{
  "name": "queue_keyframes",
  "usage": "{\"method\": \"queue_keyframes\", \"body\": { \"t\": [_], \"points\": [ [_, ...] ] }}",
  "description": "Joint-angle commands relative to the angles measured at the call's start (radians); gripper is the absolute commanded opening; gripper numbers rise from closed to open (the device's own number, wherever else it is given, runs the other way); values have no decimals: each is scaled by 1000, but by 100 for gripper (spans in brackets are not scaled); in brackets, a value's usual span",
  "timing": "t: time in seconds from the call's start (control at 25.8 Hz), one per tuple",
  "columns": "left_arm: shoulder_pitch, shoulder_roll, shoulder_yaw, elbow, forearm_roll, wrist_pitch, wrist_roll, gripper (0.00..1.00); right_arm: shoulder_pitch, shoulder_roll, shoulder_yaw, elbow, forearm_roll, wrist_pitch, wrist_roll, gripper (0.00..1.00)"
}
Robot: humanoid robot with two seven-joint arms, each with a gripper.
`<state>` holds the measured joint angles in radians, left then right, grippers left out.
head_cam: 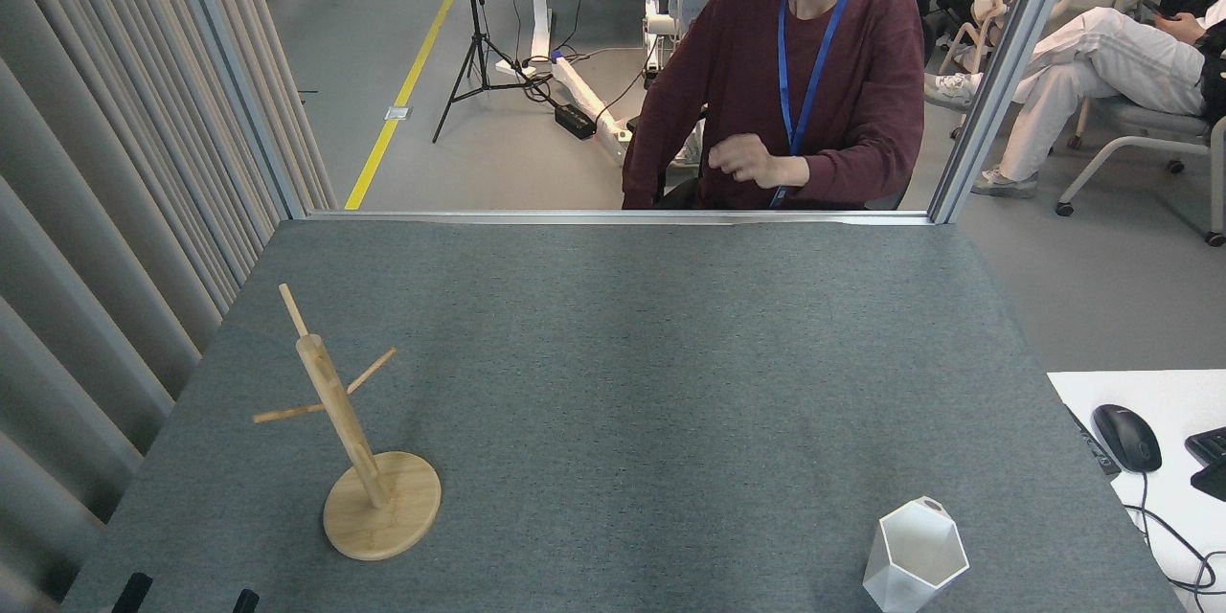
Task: Hang cup on storage rack
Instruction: 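Move the right gripper to the white faceted cup and grasp it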
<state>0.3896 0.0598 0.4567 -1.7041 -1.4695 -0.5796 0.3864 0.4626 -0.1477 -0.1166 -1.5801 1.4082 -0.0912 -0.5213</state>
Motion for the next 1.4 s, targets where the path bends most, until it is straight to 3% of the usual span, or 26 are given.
{"method": "queue_keyframes", "body": {
  "t": [0.0, 0.16, 0.47, 0.89, 1.36],
  "points": [
    [0, 0, -3, 4, 0, 1, 0, 100, -2, -3, 0, 0, 0, -1, -2, 98],
    [0, -2, -13, 12, -5, 20, -1, 100, -33, -10, -2, 22, 2, 4, 23, 98],
    [0, -2, -10, 24, -3, 40, -1, 100, -190, -24, 8, 115, 6, 4, 66, 98],
    [0, 0, -3, 26, -3, 38, -1, 100, -246, -35, 31, 184, 32, 4, 69, 99],
    [0, 0, -1, 23, 0, 32, 0, 100, -257, -24, 44, 189, 34, 5, 69, 98]
  ]
}}
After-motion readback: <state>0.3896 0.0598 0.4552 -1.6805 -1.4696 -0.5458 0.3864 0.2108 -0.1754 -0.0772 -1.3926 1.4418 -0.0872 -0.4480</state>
